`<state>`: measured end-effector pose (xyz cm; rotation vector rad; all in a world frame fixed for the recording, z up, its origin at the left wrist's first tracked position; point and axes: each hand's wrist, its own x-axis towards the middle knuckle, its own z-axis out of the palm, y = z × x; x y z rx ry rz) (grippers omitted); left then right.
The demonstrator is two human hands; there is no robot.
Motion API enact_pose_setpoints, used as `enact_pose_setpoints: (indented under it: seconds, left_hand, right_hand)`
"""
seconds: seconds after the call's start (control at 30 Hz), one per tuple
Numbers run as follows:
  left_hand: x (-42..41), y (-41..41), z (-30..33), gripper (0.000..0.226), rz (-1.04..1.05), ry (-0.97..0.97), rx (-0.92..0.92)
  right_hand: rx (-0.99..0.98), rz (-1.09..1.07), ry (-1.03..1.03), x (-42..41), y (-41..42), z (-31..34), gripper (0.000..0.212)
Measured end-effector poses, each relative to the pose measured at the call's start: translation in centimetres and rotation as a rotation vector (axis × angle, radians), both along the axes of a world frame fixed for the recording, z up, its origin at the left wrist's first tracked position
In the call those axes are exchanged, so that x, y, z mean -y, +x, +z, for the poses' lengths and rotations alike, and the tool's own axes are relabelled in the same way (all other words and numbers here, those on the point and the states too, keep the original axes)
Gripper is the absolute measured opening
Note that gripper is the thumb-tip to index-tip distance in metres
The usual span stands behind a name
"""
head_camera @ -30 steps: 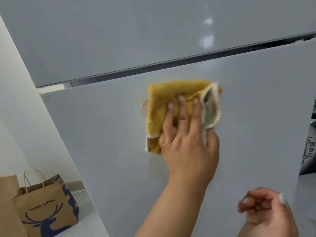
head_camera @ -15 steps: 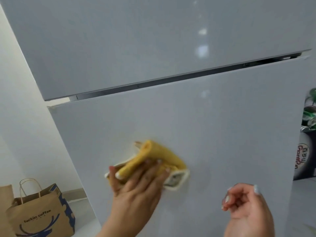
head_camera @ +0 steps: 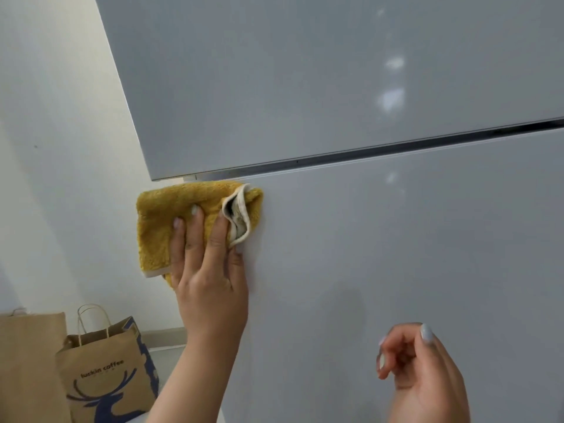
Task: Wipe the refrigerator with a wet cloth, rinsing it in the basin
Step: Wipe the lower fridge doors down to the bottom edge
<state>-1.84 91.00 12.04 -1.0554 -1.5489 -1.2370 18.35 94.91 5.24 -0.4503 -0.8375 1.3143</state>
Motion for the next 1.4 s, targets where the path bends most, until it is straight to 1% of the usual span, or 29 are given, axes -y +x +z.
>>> enact_pose_setpoints:
  seconds: [0.1,0.17,0.3,0.37,0.43,0.47,0.5,0.57,0.6,0.63,0.7,0.8,0.9,1.0,1.1,1.23,1.4]
  left_hand:
    - [0.9,-0.3,-1.9,0.043,0.013,-0.008,0.041]
    - [1.4,-0.2,-3.4,0.041,0.038,-0.026,0.034]
    - [2.2,0.6,-7.1,0.036,0.077,-0.096,-0.106]
    - [2.6,1.4,-9.3,0.039,0.024,-0.152,-0.171]
    - [3.1,2.5,-11.0,0.039,-0.131,-0.263,-0.182]
    - [3.5,3.1,-11.3,0.035,-0.233,-0.347,-0.14]
    - [4.0,3.8,-11.2,0.033,-0.352,-0.439,-0.028]
    - [4.8,5.4,-9.9,0.033,-0.572,-0.584,0.342]
    - [5.1,6.0,-9.5,0.035,-0.667,-0.607,0.501]
    - [5.3,6.5,-9.1,0.038,-0.735,-0.59,0.62]
    - [5.6,7.1,-7.7,0.038,-0.811,-0.525,0.783]
    - [5.4,7.1,-6.5,0.032,-0.878,-0.435,0.908]
    - [5.1,6.7,-5.8,0.028,-0.913,-0.37,0.973]
    - [5.1,6.6,-5.0,0.024,-0.92,-0.365,1.004]
    - [5.3,7.0,-3.3,0.022,-0.917,-0.374,1.079]
    - [6.2,7.7,1.0,0.023,-0.903,-0.396,1.292]
    - [8.0,8.3,6.9,0.021,-0.828,-0.347,1.516]
  right_hand:
    - [0.012,0.023,0.001,0.5,-0.5,-0.3,0.074]
    - [0.031,0.041,0.009,1.0,-1.2,-0.5,0.075]
    - [0.097,0.116,0.061,2.5,-3.2,-0.3,0.076]
    - [0.124,0.179,0.084,3.2,-3.9,-0.1,0.076]
    - [0.143,0.243,0.107,3.6,-4.2,0.2,0.076]
    - [0.153,0.267,0.118,3.7,-4.2,0.3,0.076]
    - [0.166,0.282,0.125,3.9,-4.1,0.4,0.076]
    - [0.207,0.288,0.133,4.0,-3.9,0.6,0.076]
    - [0.217,0.285,0.135,3.9,-3.7,0.8,0.075]
    - [0.211,0.286,0.141,3.9,-3.6,1.0,0.074]
    - [0.174,0.299,0.173,3.8,-3.3,1.7,0.069]
    - [0.153,0.312,0.245,3.4,-3.3,2.8,0.064]
    - [0.153,0.323,0.283,2.7,-3.9,4.2,0.062]
    - [0.158,0.336,0.274,2.1,-4.5,5.4,0.056]
    - [0.19,0.369,0.236,1.7,-5.0,6.8,0.055]
    - [0.258,0.397,0.157,2.1,-5.2,10.7,0.059]
    - [0.351,0.394,0.055,3.4,-5.2,16.4,0.052]
